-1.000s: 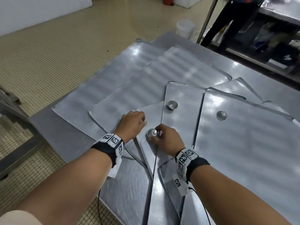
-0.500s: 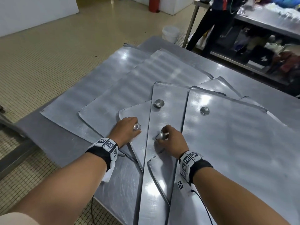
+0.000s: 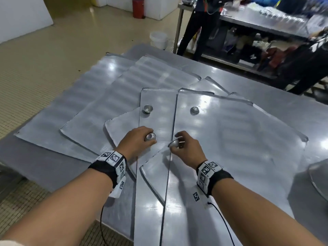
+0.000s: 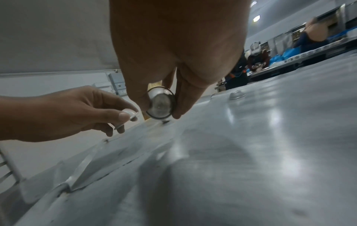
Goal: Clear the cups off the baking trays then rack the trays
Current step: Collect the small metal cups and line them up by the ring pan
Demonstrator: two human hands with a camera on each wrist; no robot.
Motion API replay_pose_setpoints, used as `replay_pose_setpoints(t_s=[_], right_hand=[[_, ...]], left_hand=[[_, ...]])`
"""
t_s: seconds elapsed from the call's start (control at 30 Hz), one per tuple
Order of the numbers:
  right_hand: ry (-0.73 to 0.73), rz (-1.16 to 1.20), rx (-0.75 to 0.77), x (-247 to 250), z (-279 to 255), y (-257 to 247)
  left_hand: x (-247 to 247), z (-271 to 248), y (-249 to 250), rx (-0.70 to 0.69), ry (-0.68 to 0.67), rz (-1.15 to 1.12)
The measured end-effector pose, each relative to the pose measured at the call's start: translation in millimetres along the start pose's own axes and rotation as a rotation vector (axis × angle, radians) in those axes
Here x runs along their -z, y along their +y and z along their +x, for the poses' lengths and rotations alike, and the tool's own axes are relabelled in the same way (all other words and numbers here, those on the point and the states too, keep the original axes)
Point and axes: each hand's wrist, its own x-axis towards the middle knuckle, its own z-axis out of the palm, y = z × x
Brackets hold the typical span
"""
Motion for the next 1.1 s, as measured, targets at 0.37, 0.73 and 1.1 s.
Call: replay_pose_setpoints(t_s=[0.37,0.73,1.1], right_hand=[[0.221,0.006,-0.083,162.7,-141.0,101.2],[0.362,-0.057,-0.174,295.3,-328.0,231.7],[0.515,-0.063,-0.337,325.9,-449.7,298.8]], left_hand=[[-91.7,-21.9,179.3,-0.167,-0.153,0.075],[-248.5,-95.6,378.7,-0.379,-0.344,0.068],[-342.3,-150.6,465.7,-0.544,-0.546,0.042]])
